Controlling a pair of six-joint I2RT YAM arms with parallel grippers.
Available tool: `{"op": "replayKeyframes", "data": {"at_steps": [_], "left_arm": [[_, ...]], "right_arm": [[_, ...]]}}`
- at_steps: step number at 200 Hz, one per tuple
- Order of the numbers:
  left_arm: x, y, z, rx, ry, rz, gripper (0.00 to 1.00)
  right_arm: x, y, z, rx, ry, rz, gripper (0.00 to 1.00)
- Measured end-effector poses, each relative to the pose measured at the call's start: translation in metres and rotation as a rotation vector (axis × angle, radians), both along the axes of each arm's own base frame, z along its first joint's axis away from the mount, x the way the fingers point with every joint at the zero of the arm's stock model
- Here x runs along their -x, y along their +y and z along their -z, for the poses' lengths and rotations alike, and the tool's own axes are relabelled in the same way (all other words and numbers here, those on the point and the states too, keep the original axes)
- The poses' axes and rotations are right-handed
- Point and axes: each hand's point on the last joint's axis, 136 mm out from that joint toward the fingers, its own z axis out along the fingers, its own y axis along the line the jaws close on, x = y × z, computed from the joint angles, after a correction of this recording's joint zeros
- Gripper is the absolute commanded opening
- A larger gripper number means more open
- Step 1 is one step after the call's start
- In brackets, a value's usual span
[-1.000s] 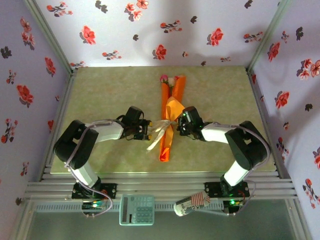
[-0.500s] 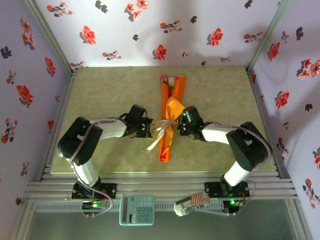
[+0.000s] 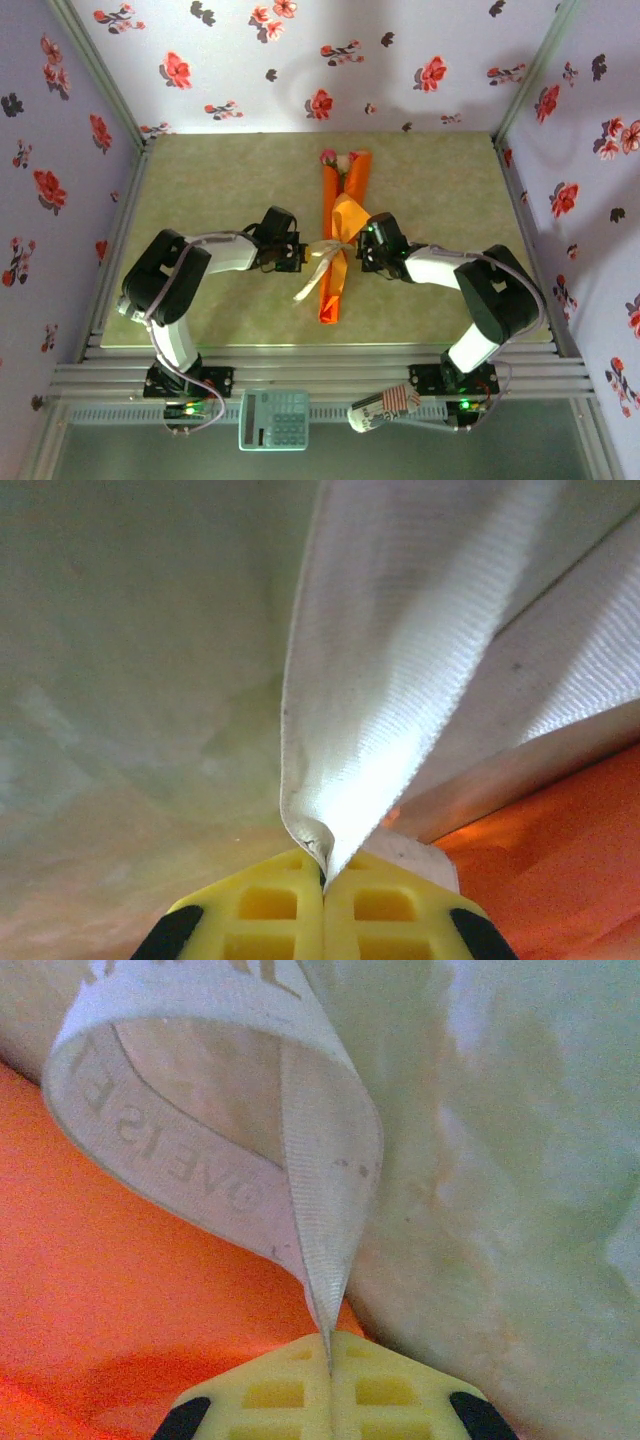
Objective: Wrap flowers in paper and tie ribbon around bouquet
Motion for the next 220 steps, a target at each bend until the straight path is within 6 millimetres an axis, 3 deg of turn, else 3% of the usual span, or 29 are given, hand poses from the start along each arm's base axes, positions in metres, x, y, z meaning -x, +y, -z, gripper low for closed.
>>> {"op": "replayKeyframes", "data": {"at_steps": [62,220], "left_arm": [[-0.007,0.005,-0.017,0.018,-0.035,-0.021,0.00],[-0.005,0.007,-0.029,0.058,-0.040,-0.013,0.00]], "right_arm": [[0.003,-0.012,-0.002,0.075,0.003,-0.055,0.00],[0.003,-0.022,-0.007,0.125,-0.006,-0.152,0.00]]}}
